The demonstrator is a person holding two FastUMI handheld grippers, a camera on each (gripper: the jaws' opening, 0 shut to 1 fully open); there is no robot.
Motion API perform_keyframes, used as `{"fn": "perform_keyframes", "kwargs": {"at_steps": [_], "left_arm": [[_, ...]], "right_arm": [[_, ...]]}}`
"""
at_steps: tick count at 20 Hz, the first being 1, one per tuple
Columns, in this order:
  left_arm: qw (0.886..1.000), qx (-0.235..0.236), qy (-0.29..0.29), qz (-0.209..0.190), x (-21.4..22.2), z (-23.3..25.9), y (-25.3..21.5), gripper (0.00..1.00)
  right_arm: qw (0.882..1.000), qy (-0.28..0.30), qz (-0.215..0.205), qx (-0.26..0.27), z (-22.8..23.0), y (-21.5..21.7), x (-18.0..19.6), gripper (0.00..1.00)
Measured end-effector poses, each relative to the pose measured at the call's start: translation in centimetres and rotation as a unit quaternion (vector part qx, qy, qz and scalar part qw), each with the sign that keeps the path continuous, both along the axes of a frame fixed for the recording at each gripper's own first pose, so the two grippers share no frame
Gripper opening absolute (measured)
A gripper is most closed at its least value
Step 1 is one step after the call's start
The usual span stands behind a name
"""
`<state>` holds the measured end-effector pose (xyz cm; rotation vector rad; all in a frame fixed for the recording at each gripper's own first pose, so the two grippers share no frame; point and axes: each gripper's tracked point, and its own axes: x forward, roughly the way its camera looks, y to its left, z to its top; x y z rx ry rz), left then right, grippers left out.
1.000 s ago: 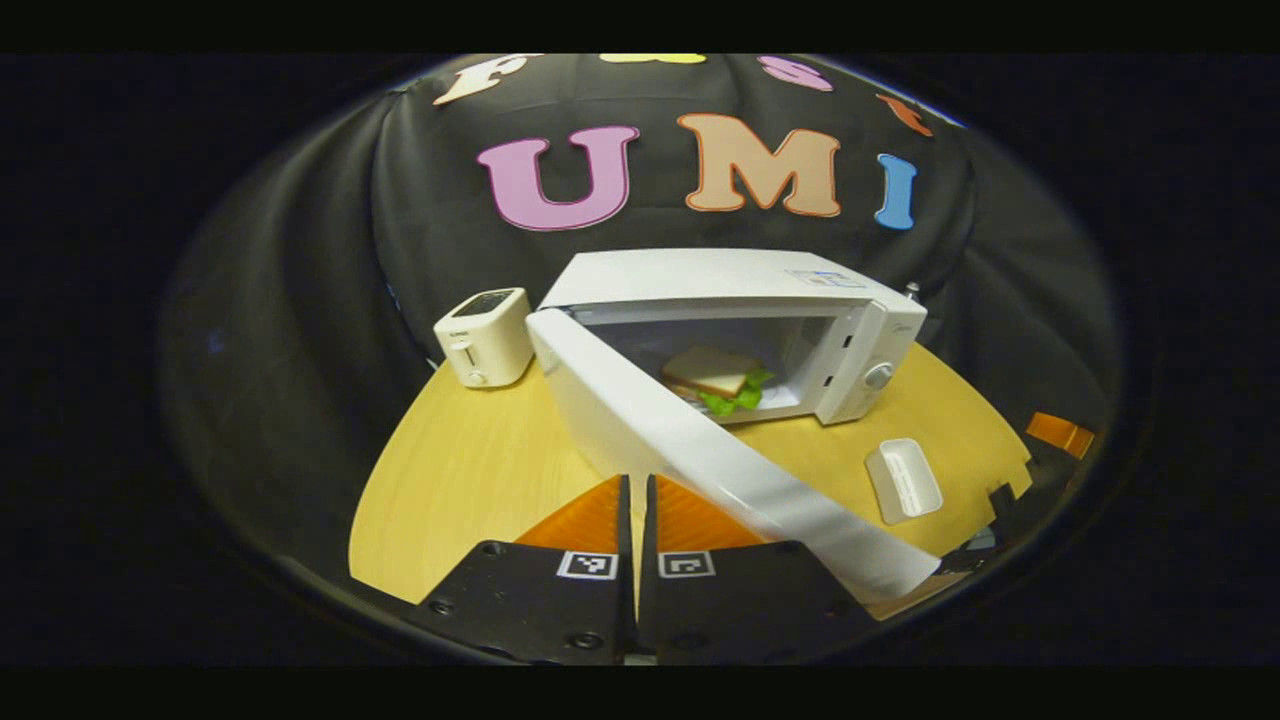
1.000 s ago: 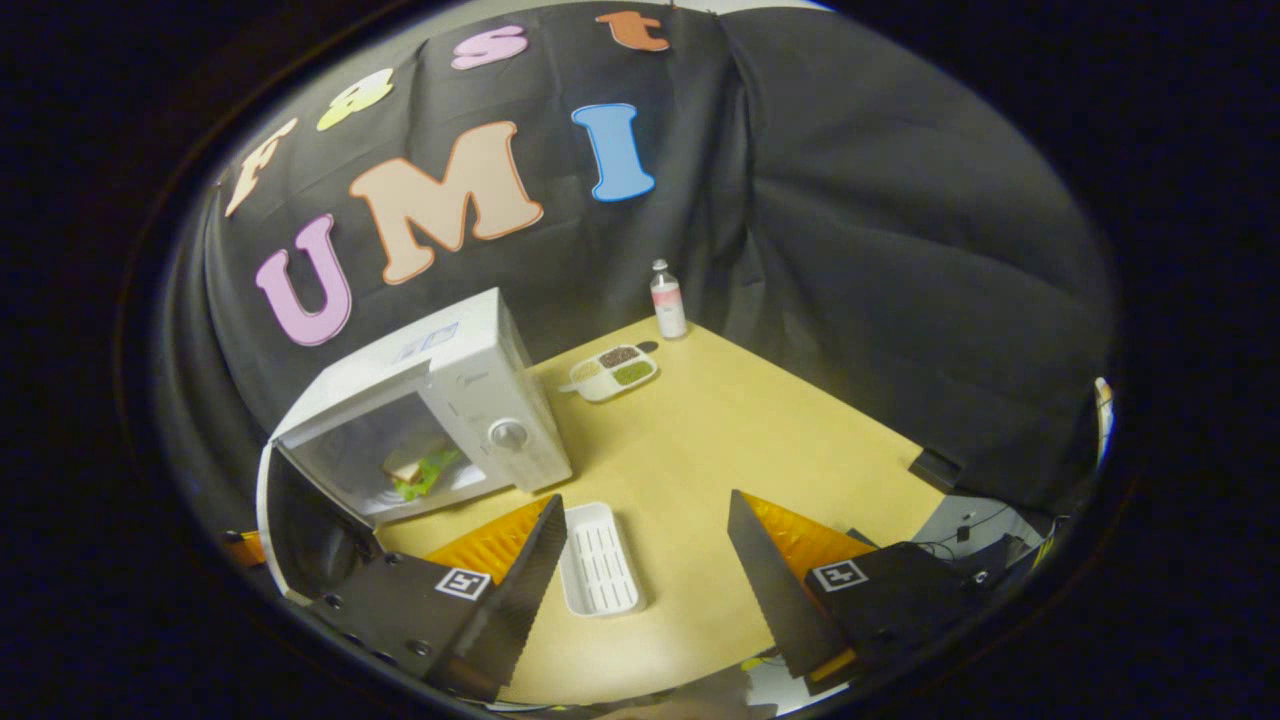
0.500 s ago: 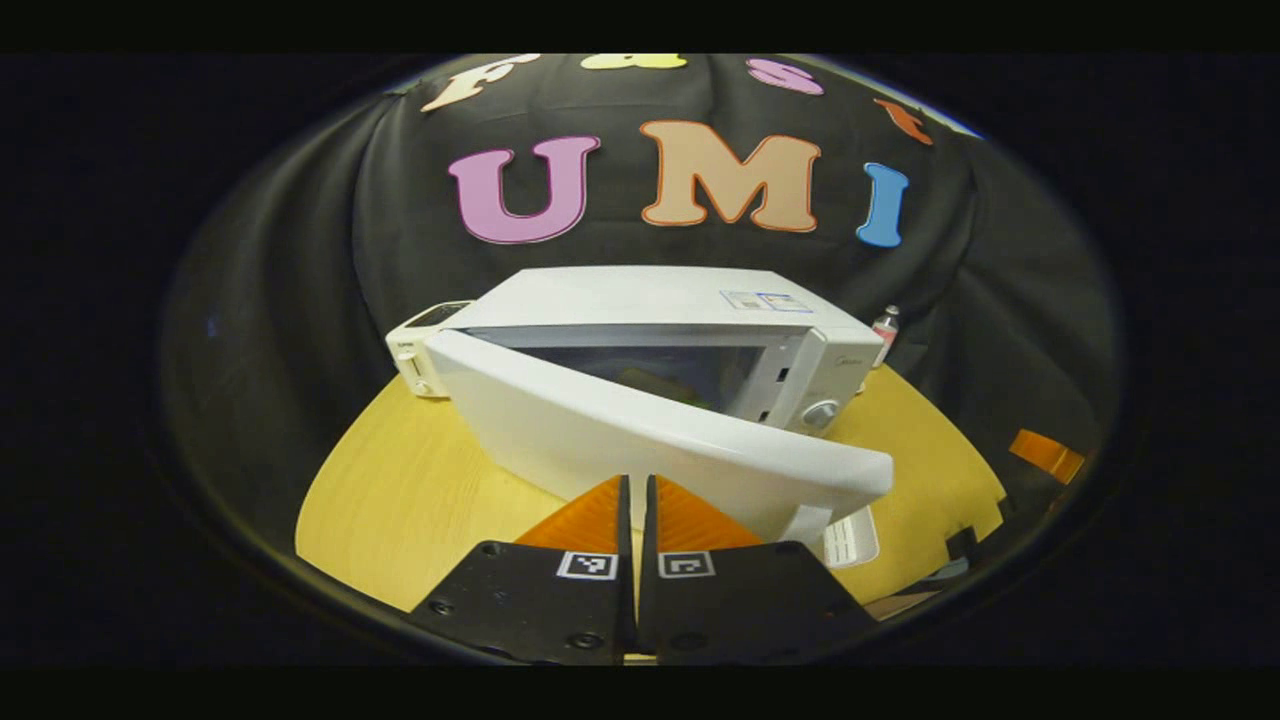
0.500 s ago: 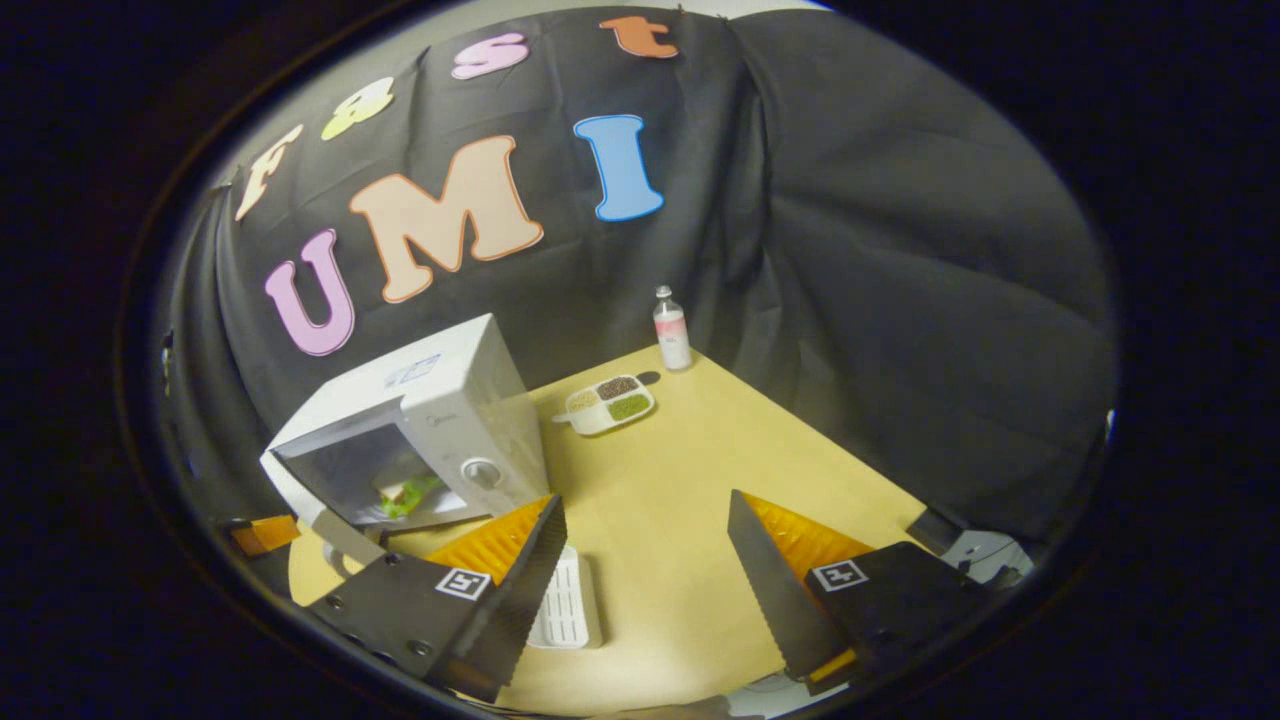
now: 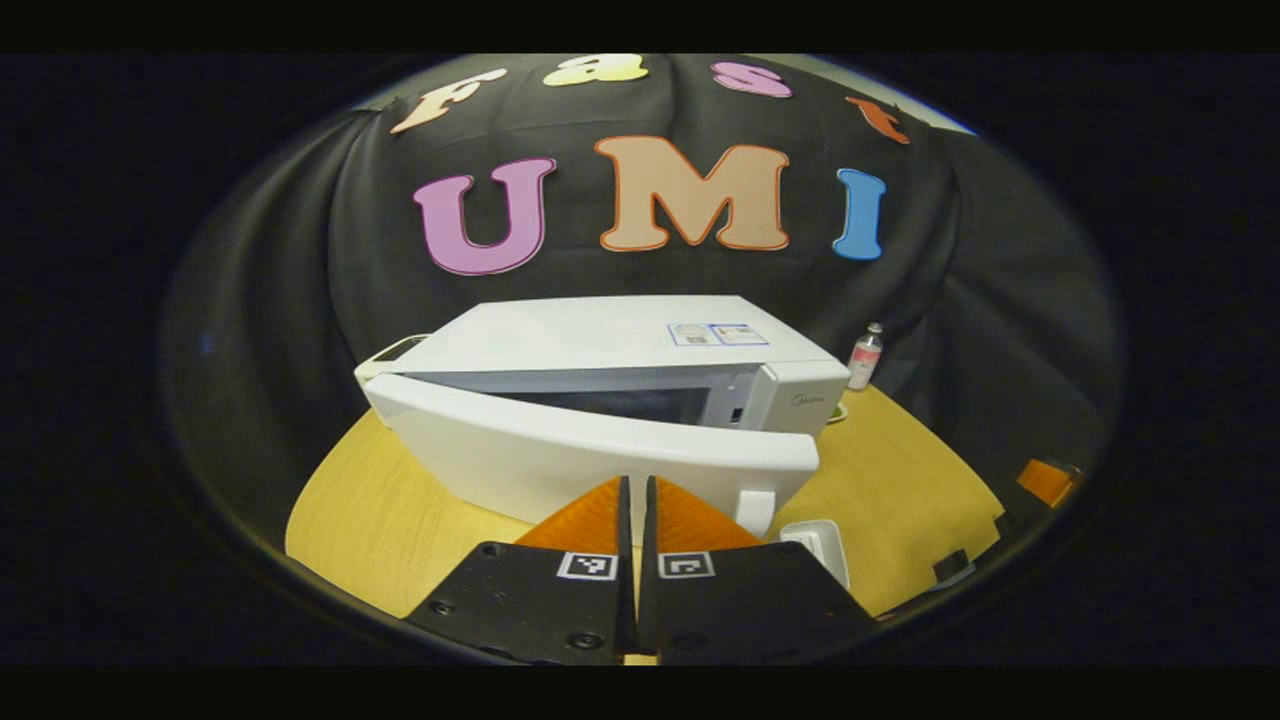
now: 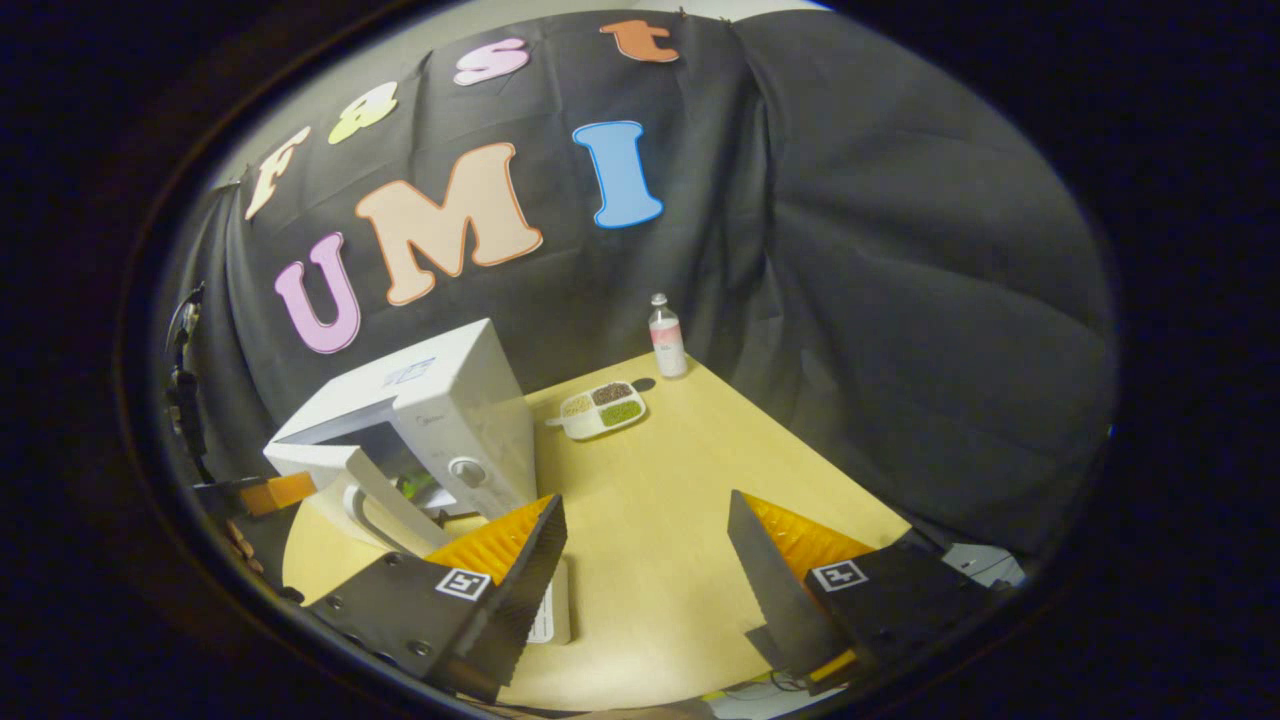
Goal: Open the microwave oven with the left hand, put the food in, and close the microwave oven.
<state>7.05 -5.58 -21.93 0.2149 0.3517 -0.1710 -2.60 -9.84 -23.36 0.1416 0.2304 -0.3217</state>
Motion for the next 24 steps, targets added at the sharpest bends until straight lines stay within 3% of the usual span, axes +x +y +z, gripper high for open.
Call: {"fn": "perform_keyframes", "kwargs": {"at_steps": [8,16,17,18,19,24], "left_arm": [[1.000,-0.011,-0.003,-0.025,1.9,-0.2,-2.2,0.01],[0.999,-0.027,0.000,-0.019,5.7,-1.0,-3.4,0.00],[0.999,-0.030,-0.002,-0.015,6.1,-0.9,-3.5,0.00],[0.999,-0.030,-0.007,-0.013,6.6,-0.7,-3.6,0.01],[0.999,-0.029,-0.011,-0.011,6.9,-0.6,-3.7,0.01],[0.999,-0.038,-0.018,-0.009,7.1,-0.6,-4.2,0.01]], "right_arm": [[1.000,-0.004,0.010,-0.004,0.2,0.0,-0.3,0.92],[1.000,-0.008,0.020,-0.020,0.8,0.5,0.2,0.92],[0.999,-0.010,0.020,-0.023,1.0,0.5,0.3,1.00],[0.999,-0.012,0.019,-0.026,1.2,0.4,0.2,1.00],[0.999,-0.014,0.016,-0.027,1.3,0.2,0.2,0.92],[1.000,-0.023,0.003,-0.019,1.4,-0.3,1.1,0.92]]}}
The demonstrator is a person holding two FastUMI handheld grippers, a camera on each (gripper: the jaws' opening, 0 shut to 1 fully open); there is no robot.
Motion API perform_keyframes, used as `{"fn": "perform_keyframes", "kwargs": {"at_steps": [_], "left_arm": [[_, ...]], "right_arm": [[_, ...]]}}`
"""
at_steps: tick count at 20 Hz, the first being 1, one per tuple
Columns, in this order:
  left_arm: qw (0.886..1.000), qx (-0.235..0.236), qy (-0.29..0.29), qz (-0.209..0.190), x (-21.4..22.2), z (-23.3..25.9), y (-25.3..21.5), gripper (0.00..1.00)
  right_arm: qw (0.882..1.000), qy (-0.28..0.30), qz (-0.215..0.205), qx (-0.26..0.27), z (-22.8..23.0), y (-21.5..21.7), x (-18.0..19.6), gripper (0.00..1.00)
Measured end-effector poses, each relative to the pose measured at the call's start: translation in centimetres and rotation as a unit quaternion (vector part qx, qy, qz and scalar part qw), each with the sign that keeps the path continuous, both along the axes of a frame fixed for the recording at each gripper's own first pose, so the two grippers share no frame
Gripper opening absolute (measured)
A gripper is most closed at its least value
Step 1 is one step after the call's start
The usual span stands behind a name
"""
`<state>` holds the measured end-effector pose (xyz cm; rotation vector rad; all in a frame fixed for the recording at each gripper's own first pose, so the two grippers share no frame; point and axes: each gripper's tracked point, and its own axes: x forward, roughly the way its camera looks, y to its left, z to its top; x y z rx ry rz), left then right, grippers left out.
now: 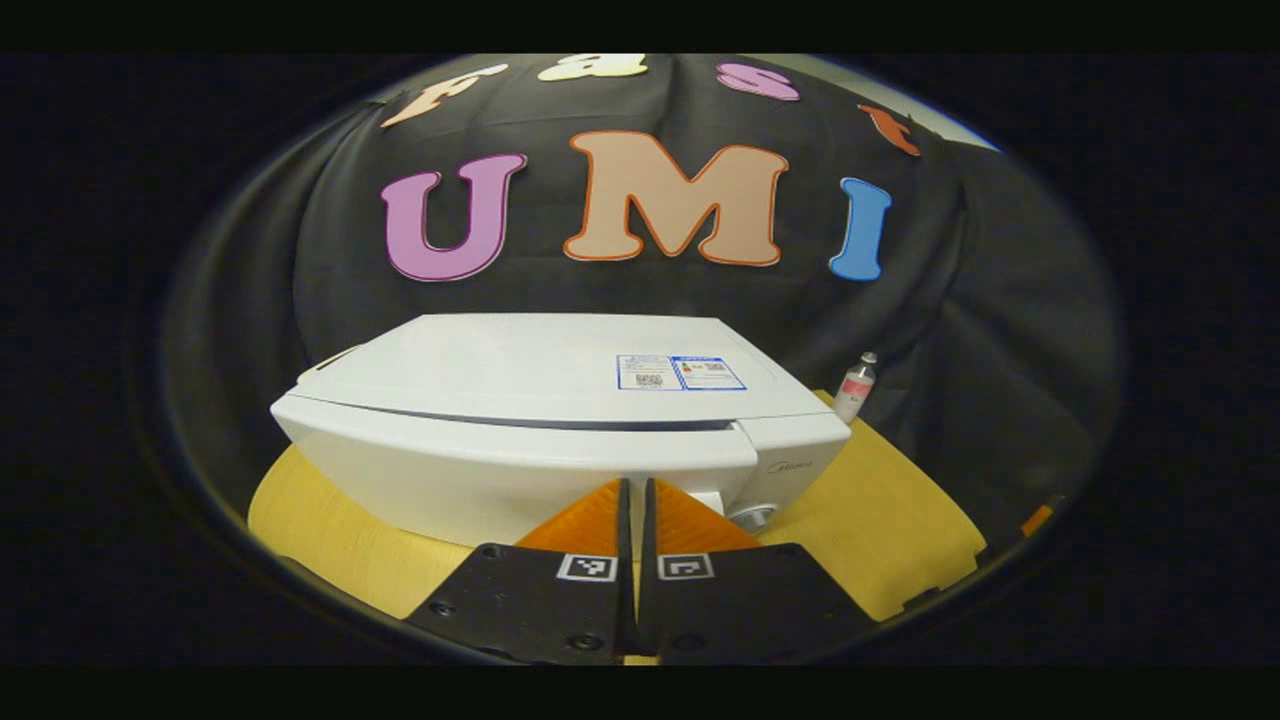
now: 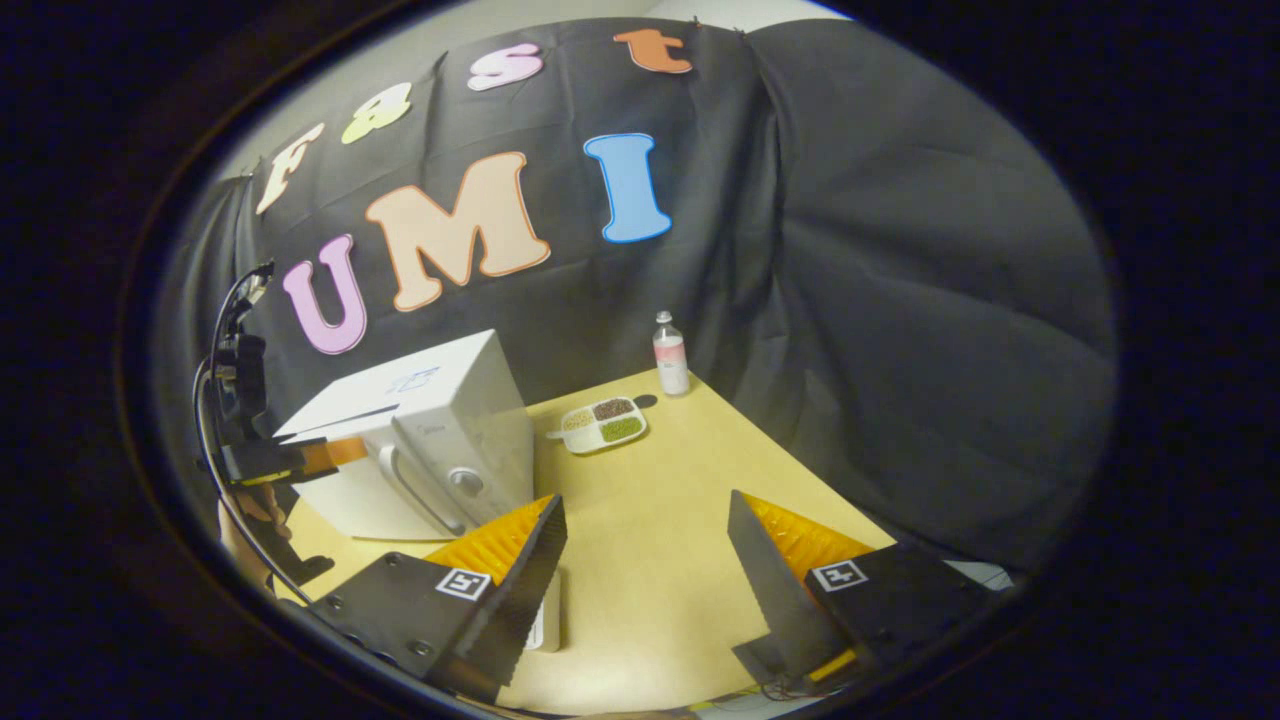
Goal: Open the microwave oven with the left hand, put the food in, and close the microwave oven.
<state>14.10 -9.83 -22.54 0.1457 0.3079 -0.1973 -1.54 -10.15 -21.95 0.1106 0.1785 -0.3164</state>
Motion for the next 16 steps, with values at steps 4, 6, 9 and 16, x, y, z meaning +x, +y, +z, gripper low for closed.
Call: {"fn": "perform_keyframes", "kwargs": {"at_steps": [4,6,9,16], "left_arm": [[1.000,-0.012,0.001,0.002,0.0,-0.3,-0.1,0.00],[1.000,-0.019,0.003,0.004,0.2,-0.4,0.0,0.01],[1.000,-0.028,-0.005,0.006,0.4,-0.1,0.0,0.01],[0.999,-0.042,-0.013,0.015,0.5,0.0,0.0,0.00]], "right_arm": [[1.000,-0.003,0.000,0.000,0.2,0.1,0.5,1.00],[1.000,0.001,0.001,-0.002,-0.1,0.2,0.7,1.00],[1.000,0.000,0.002,-0.002,-0.1,0.3,1.2,1.00],[1.000,0.008,0.023,-0.001,-0.6,1.0,1.8,0.92]]}}
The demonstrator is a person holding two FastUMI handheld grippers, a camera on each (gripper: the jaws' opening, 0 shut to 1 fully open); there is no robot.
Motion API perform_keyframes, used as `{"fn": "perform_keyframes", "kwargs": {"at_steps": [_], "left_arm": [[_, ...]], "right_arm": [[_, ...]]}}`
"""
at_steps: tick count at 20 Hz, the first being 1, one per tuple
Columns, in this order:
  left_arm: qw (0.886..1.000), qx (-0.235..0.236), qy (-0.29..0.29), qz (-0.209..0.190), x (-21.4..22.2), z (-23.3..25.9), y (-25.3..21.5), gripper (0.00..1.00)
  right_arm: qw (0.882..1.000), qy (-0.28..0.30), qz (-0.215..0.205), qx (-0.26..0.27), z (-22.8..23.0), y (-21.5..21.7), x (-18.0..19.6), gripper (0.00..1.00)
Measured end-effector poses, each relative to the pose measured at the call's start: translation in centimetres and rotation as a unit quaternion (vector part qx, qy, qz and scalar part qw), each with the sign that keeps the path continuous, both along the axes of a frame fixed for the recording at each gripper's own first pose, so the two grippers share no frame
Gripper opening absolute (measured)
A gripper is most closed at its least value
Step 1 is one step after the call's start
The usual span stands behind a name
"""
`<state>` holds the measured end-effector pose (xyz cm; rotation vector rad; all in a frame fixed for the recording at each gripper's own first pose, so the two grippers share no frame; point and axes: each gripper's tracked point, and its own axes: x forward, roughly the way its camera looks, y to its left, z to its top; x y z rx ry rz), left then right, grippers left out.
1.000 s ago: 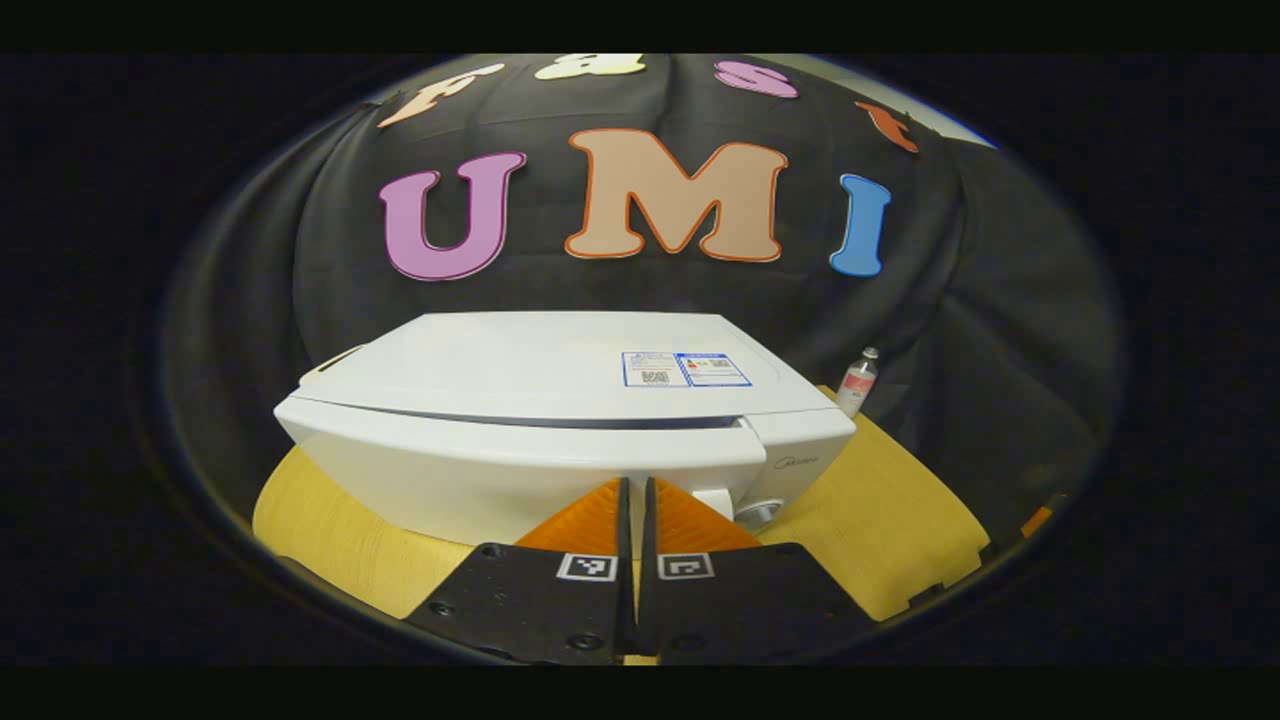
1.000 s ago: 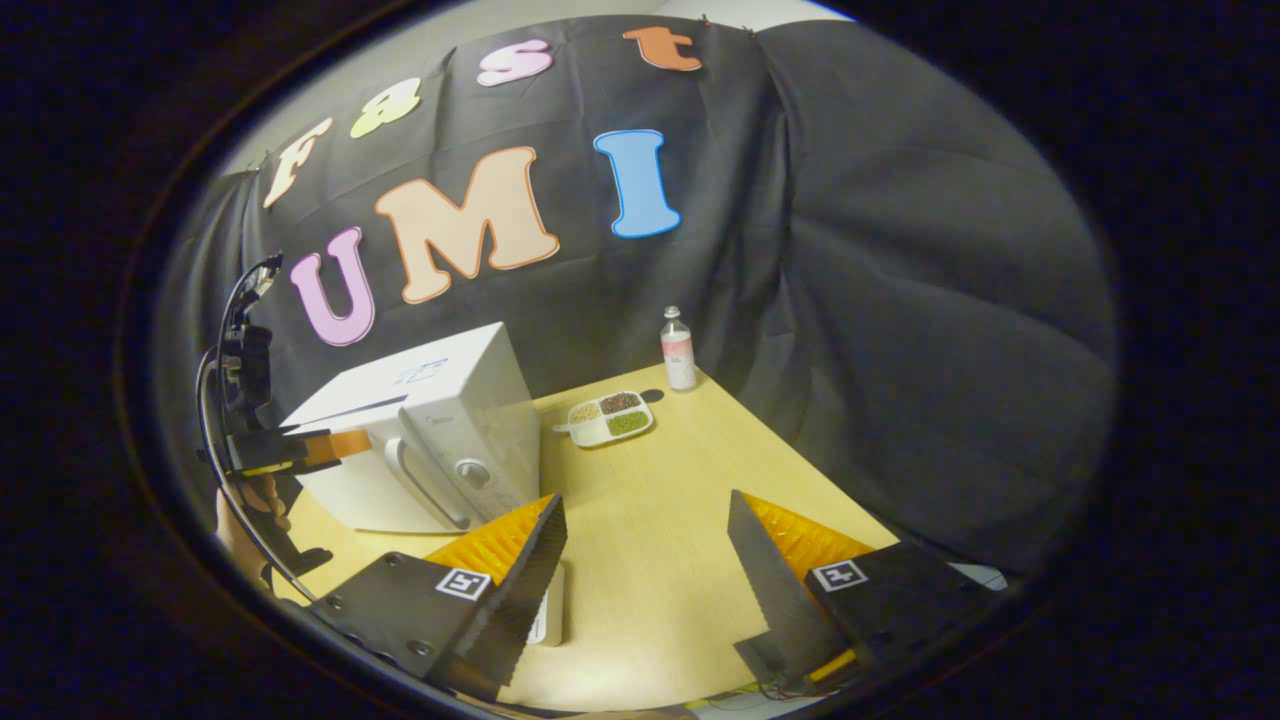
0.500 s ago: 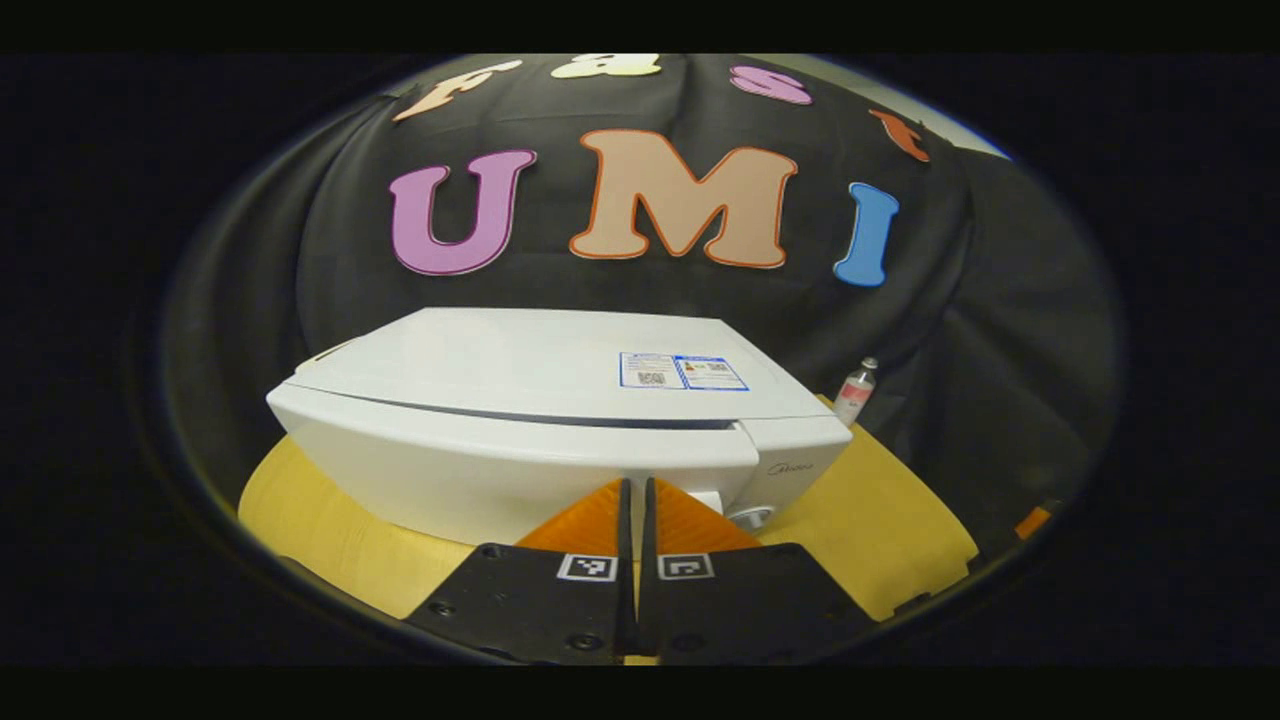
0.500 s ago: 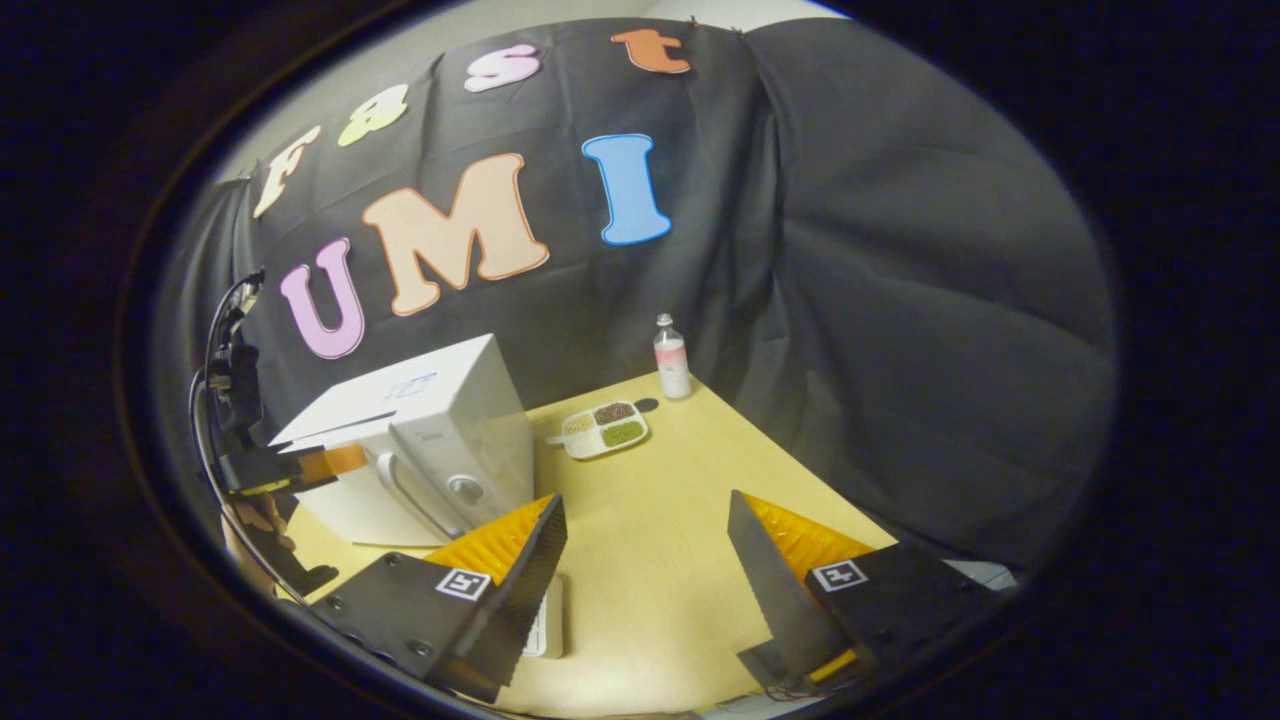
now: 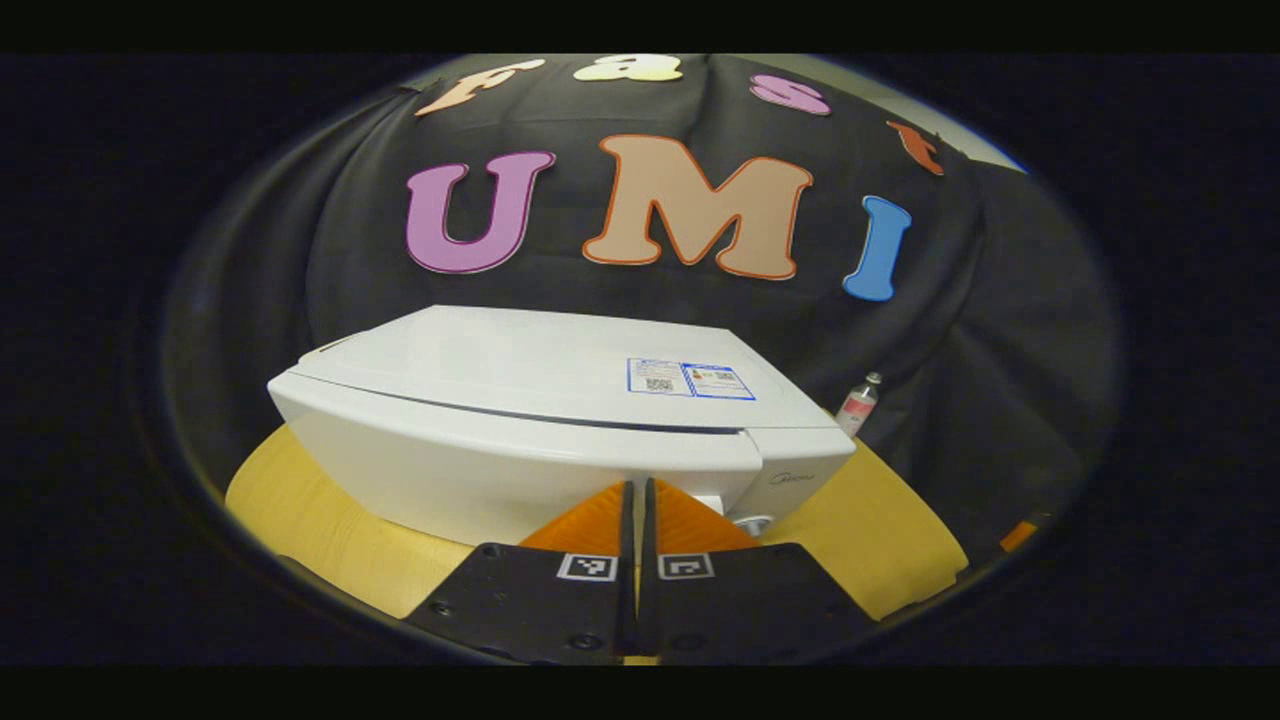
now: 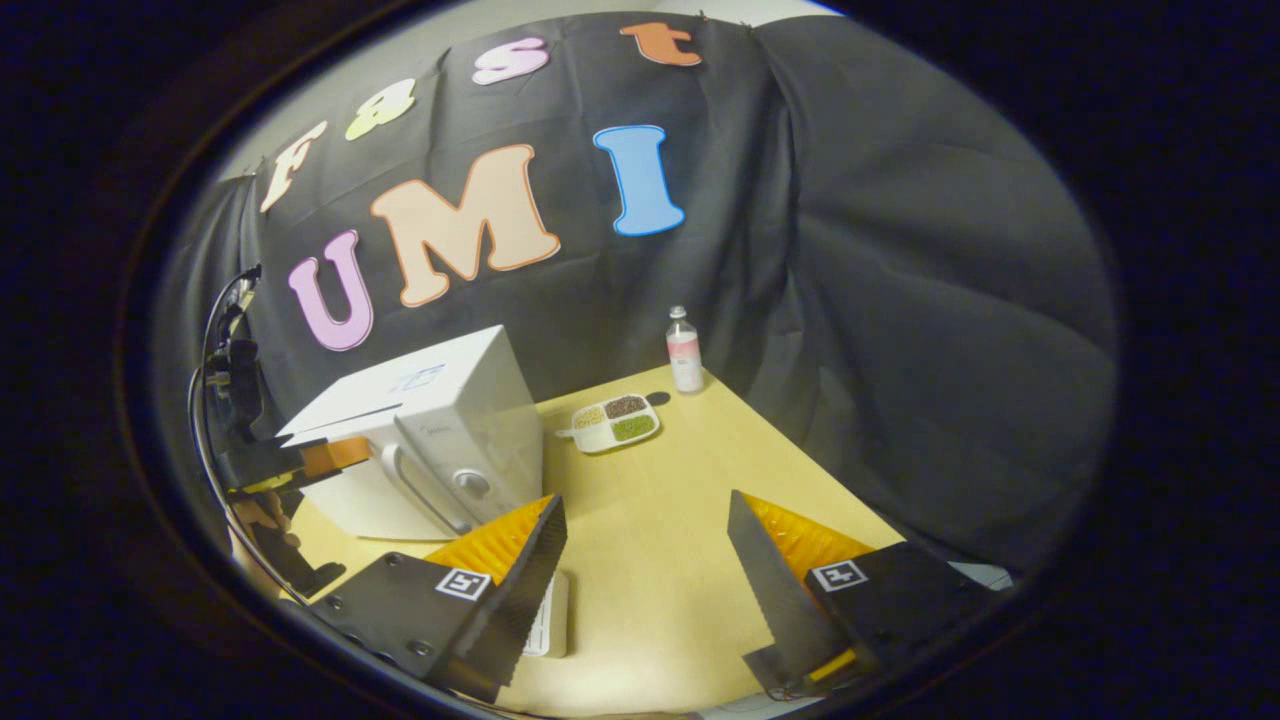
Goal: Open the microwave oven with the left hand, put the food in, and close the microwave oven.
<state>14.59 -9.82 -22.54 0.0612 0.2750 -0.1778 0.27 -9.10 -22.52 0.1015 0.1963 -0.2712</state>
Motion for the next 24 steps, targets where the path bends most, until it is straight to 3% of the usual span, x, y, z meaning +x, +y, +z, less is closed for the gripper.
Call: {"fn": "perform_keyframes", "kwargs": {"at_steps": [2,3,4,5,6,7,8,10,11,12,13,15,16,19,20,23,24], "left_arm": [[1.000,0.001,-0.014,0.005,0.8,0.4,0.1,0.00],[1.000,0.006,-0.007,0.009,0.8,-0.1,0.3,0.01],[1.000,0.008,-0.005,0.006,0.6,-0.1,0.2,0.00],[1.000,0.013,-0.010,0.004,0.8,0.0,0.2,0.00],[1.000,0.016,-0.012,0.000,0.8,0.1,0.3,0.00],[1.000,0.015,-0.009,0.001,0.8,-0.1,0.3,0.01],[1.000,0.013,-0.009,0.000,0.8,0.0,0.3,0.00],[1.000,0.014,-0.008,0.003,0.6,-0.1,0.5,0.01],[1.000,0.018,-0.008,0.011,0.7,-0.2,1.0,0.01],[1.000,0.017,-0.004,0.016,0.4,-0.3,1.4,0.01],[1.000,0.010,-0.001,0.017,-0.1,-0.3,1.7,0.01],[1.000,0.003,0.019,0.021,-1.3,-0.9,2.5,0.00],[0.999,0.002,0.030,0.026,-2.2,-1.3,3.2,0.00],[0.998,-0.015,0.039,0.039,-4.6,-1.0,4.9,0.04],[0.998,-0.012,0.035,0.044,-5.4,-0.6,5.5,0.00],[0.998,0.020,0.017,0.060,-7.6,1.2,7.6,0.24],[0.997,0.029,0.009,0.066,-8.3,2.0,8.2,0.37]], "right_arm": [[1.000,0.002,0.008,-0.002,-0.1,0.4,0.0,0.92],[1.000,0.003,0.011,-0.004,-0.1,0.6,0.0,1.00],[1.000,0.003,0.013,-0.008,-0.1,0.7,-0.3,1.00],[1.000,0.003,0.016,-0.013,-0.1,0.7,-0.3,1.00],[1.000,0.003,0.018,-0.017,-0.1,0.8,-0.4,0.92],[1.000,0.004,0.020,-0.020,-0.2,1.0,-0.5,0.92],[0.999,0.004,0.023,-0.022,-0.1,1.1,-0.8,1.00],[0.999,0.006,0.031,-0.024,-0.2,1.4,-1.0,1.00],[0.999,0.007,0.035,-0.026,-0.2,1.6,-1.0,0.92],[0.999,0.008,0.038,-0.030,-0.3,1.8,-1.2,0.92],[0.998,0.009,0.042,-0.037,-0.2,1.9,-1.4,1.00],[0.997,0.013,0.050,-0.050,-0.1,2.2,-1.5,1.00],[0.997,0.016,0.054,-0.053,-0.1,2.4,-1.5,0.92],[0.996,0.024,0.069,-0.048,-0.3,3.2,-1.4,0.92],[0.996,0.025,0.075,-0.046,-0.2,3.6,-1.3,0.92],[0.994,0.019,0.093,-0.049,1.2,4.8,-0.1,0.92],[0.994,0.012,0.099,-0.051,2.1,5.2,0.3,0.92]]}}
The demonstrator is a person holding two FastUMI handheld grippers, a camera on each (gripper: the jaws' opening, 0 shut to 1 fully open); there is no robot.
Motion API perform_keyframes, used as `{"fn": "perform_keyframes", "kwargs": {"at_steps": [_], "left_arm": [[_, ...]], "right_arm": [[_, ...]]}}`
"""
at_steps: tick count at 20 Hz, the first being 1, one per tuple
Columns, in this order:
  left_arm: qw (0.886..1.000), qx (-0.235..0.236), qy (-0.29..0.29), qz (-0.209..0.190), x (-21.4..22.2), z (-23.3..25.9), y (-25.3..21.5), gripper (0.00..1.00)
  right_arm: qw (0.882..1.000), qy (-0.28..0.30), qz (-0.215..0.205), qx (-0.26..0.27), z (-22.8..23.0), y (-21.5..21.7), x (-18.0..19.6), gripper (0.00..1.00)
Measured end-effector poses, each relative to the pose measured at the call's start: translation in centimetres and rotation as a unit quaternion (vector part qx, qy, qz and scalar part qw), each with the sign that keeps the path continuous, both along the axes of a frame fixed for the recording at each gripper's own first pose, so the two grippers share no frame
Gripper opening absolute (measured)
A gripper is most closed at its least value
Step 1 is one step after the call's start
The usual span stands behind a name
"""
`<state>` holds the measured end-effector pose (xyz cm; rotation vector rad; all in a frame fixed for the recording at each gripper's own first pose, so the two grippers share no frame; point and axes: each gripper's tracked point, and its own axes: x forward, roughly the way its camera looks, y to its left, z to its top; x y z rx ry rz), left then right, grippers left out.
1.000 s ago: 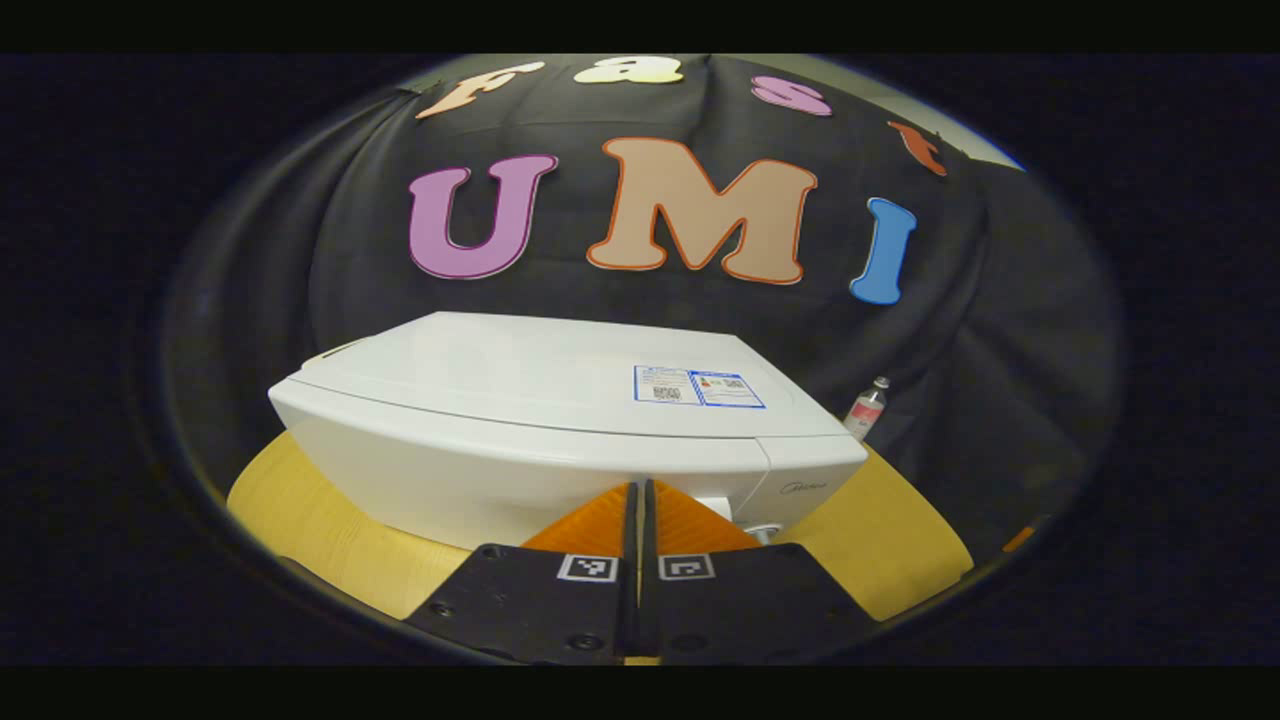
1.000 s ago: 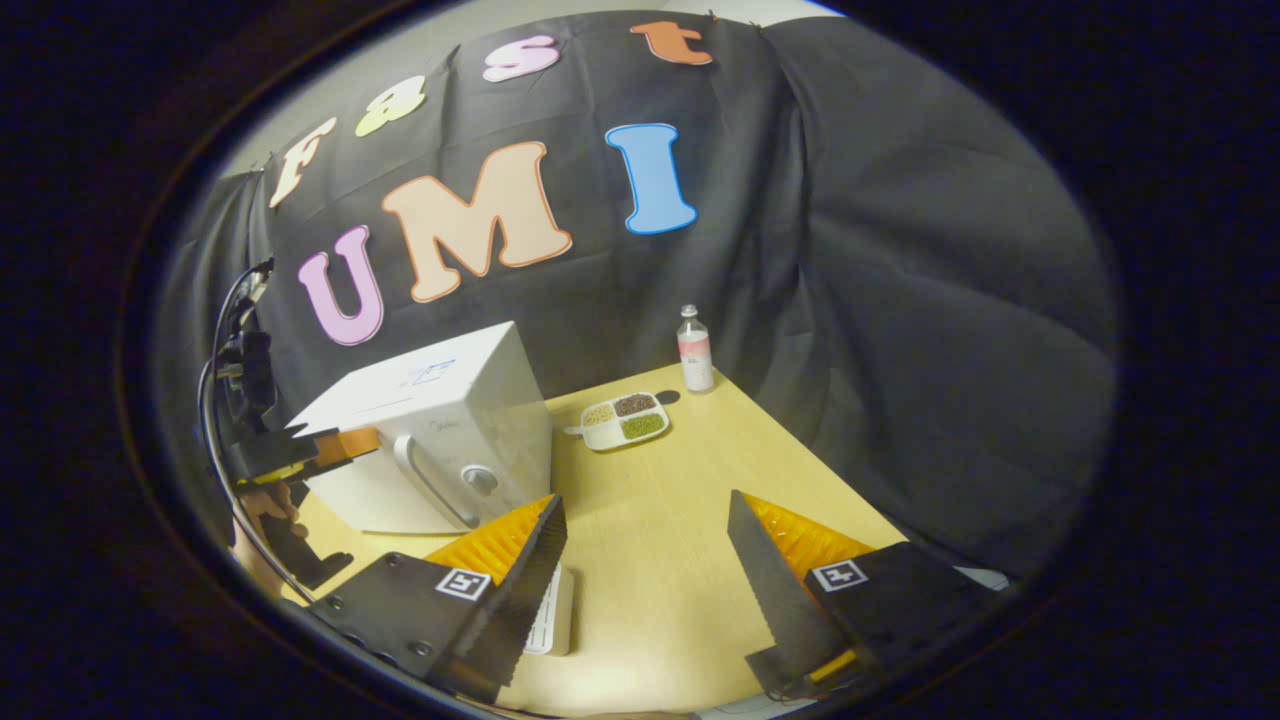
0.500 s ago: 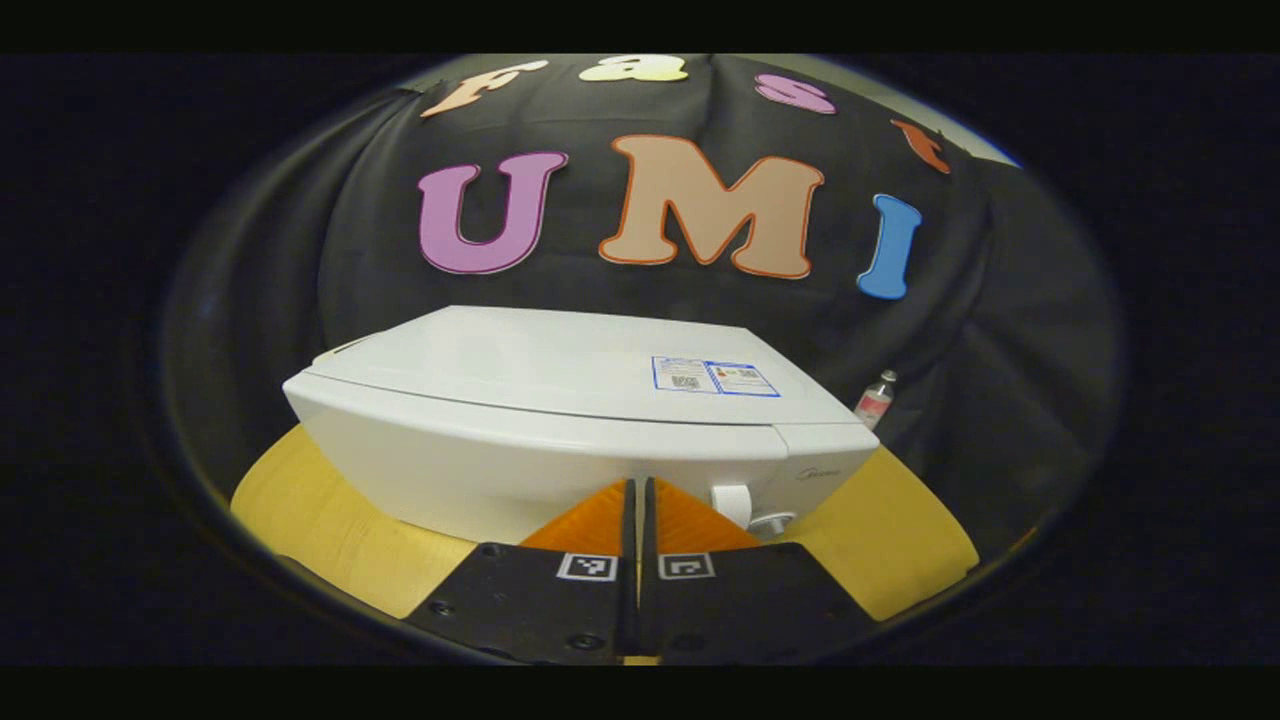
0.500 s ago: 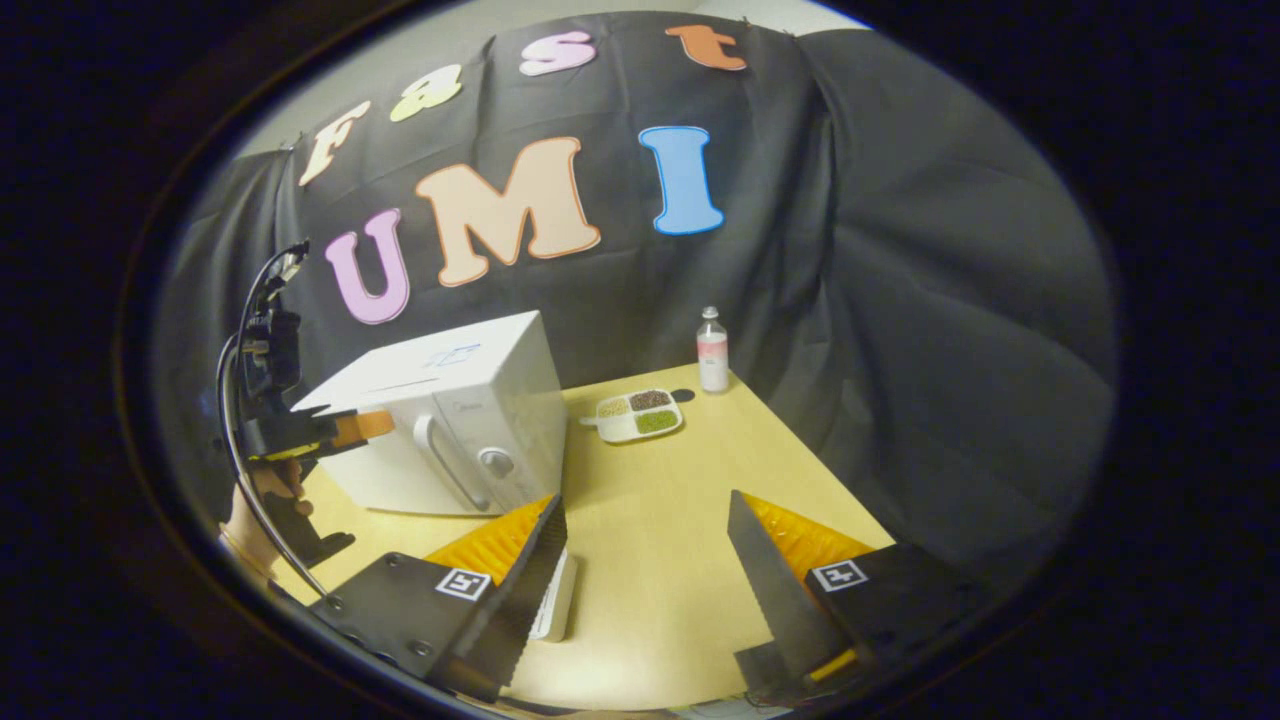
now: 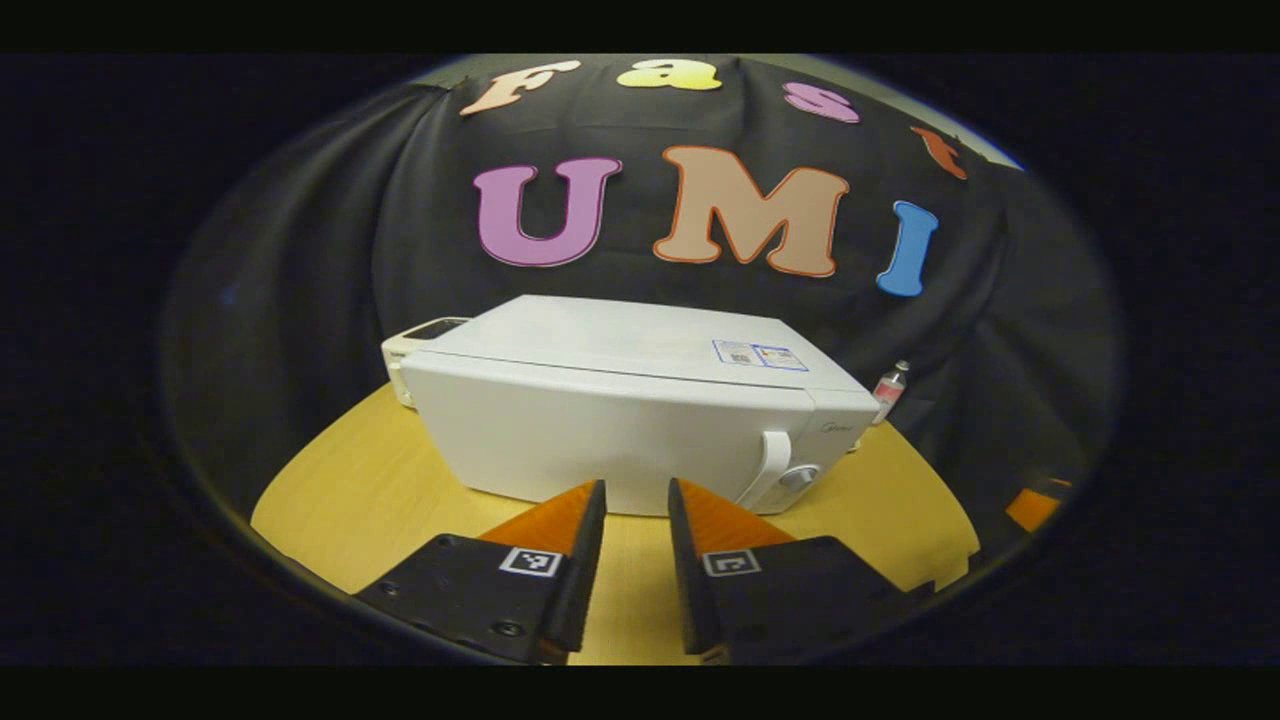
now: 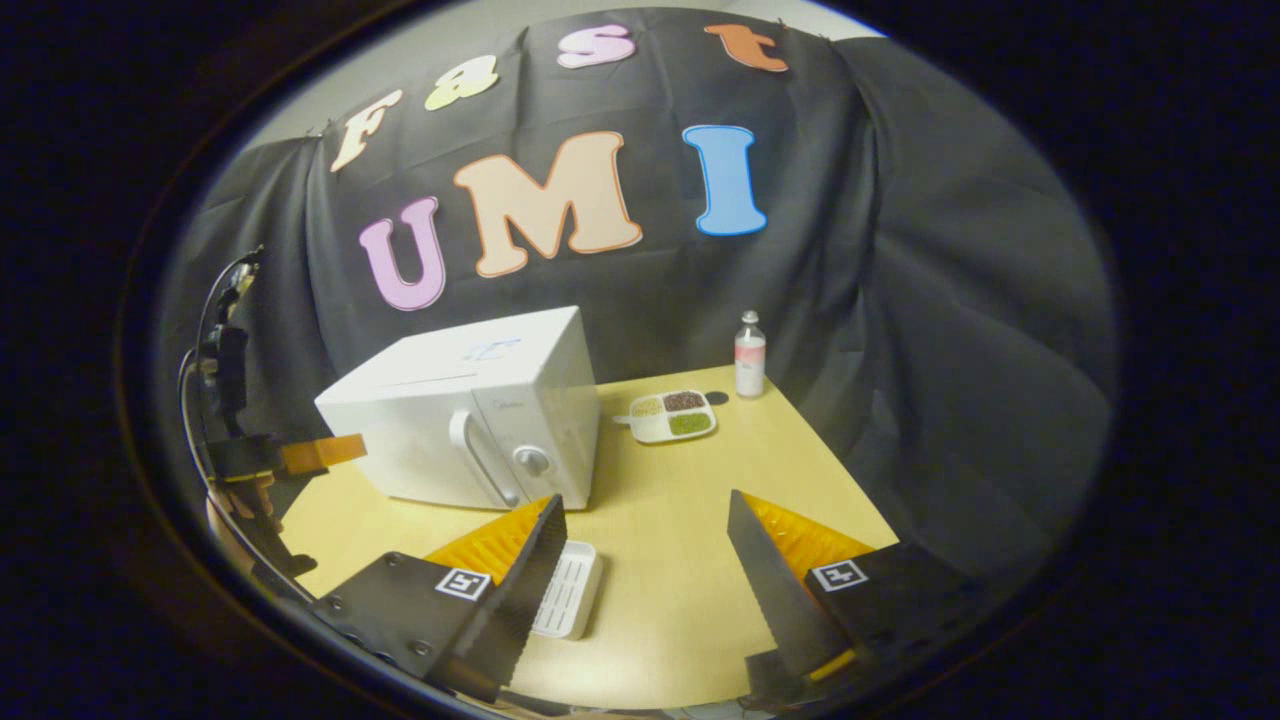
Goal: Open the microwave oven with the left hand, put the food in, and close the microwave oven.
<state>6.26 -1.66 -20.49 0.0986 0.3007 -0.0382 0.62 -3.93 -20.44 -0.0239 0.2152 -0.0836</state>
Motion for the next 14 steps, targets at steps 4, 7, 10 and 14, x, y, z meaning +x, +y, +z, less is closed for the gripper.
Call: {"fn": "perform_keyframes", "kwargs": {"at_steps": [4,7,10,14], "left_arm": [[0.998,-0.016,-0.052,0.022,-2.4,4.1,0.3,0.99],[0.996,-0.035,-0.074,0.034,-2.9,6.4,-0.2,0.96],[0.994,-0.039,-0.102,0.026,-3.5,10.1,-1.2,0.97],[0.989,-0.017,-0.140,0.042,-3.8,13.9,-0.9,0.96]], "right_arm": [[0.999,-0.035,0.033,-0.014,4.3,2.1,1.8,0.92],[0.996,-0.066,0.057,-0.036,7.8,3.4,2.7,0.92],[0.992,-0.090,0.086,-0.035,11.2,5.0,2.7,1.00],[0.987,-0.121,0.100,-0.018,15.1,5.7,2.3,0.91]]}}
